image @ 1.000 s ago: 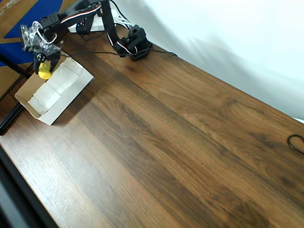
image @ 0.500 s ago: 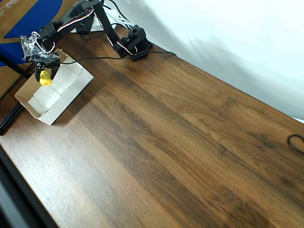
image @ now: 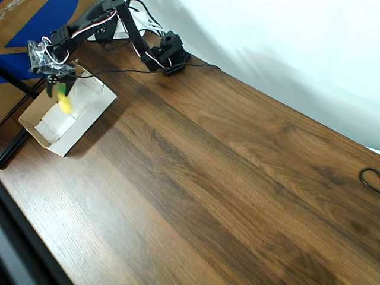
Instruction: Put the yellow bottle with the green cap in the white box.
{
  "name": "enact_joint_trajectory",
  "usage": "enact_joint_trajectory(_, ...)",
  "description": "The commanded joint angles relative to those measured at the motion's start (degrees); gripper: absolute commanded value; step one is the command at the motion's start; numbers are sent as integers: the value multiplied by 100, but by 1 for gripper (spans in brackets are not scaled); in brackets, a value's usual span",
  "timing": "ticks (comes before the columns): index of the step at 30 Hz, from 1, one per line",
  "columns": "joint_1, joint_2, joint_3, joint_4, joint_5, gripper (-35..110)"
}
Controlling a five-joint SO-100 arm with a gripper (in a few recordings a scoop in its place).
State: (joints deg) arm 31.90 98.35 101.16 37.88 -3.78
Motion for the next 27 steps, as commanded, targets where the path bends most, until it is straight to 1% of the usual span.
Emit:
enact_joint_trajectory(1, 88, 615, -26, -9, -79, 19)
enact_joint_trajectory(5, -18, 896, 123, 0, -88, 18)
enact_joint_trajectory(10, -466, 1547, 642, 9, 0, 0)
enact_joint_trajectory(14, -1125, 2566, 1661, -79, -123, 0)
enact_joint_trajectory(19, -1995, 4263, 3208, -229, -237, 0)
enact_joint_trajectory(27, -2742, 6899, 4992, 229, -334, 0)
